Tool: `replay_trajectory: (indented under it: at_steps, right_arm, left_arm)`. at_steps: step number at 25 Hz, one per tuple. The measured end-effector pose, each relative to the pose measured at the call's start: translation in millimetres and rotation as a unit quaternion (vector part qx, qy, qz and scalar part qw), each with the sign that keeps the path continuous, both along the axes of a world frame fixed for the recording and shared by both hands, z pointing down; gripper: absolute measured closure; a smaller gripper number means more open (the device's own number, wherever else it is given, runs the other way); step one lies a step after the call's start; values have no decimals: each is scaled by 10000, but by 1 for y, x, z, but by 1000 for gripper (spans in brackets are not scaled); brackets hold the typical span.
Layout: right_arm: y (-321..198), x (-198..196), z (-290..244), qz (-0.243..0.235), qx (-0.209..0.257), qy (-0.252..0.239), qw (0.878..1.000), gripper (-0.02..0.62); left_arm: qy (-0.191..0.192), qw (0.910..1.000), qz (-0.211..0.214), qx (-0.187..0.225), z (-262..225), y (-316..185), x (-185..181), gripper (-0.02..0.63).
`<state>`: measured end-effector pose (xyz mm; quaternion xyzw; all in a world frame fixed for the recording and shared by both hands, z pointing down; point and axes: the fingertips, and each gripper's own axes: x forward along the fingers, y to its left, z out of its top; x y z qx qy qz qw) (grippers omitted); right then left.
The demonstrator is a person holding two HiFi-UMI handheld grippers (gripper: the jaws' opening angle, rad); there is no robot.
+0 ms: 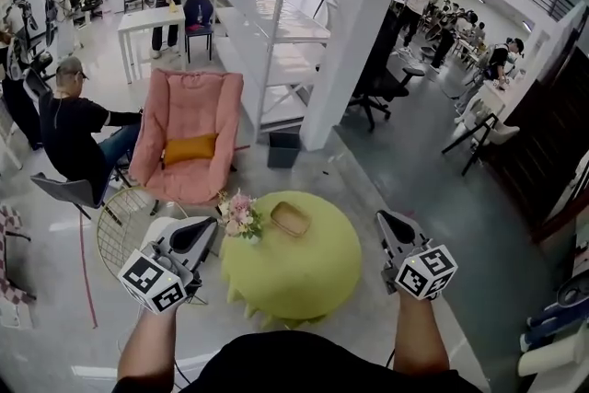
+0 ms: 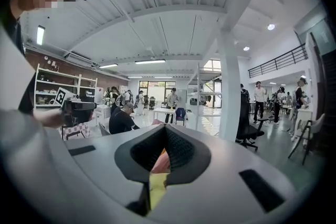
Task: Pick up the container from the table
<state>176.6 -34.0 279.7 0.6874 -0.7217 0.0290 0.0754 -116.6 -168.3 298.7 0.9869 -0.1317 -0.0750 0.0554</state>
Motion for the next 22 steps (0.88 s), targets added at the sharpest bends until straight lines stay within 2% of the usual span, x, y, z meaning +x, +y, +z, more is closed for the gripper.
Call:
replay_trajectory:
  at_steps: [12,22]
  right_arm:
    - [-11,23,6,-46,106,-152,9998,588]
    - [-30,61,10,-322,70,-218,9992,588]
  left_arm:
    - [-248,9997,22,-60,9,-4,24,589]
    - [-460,9989,-38,-44,6,-2,73,589]
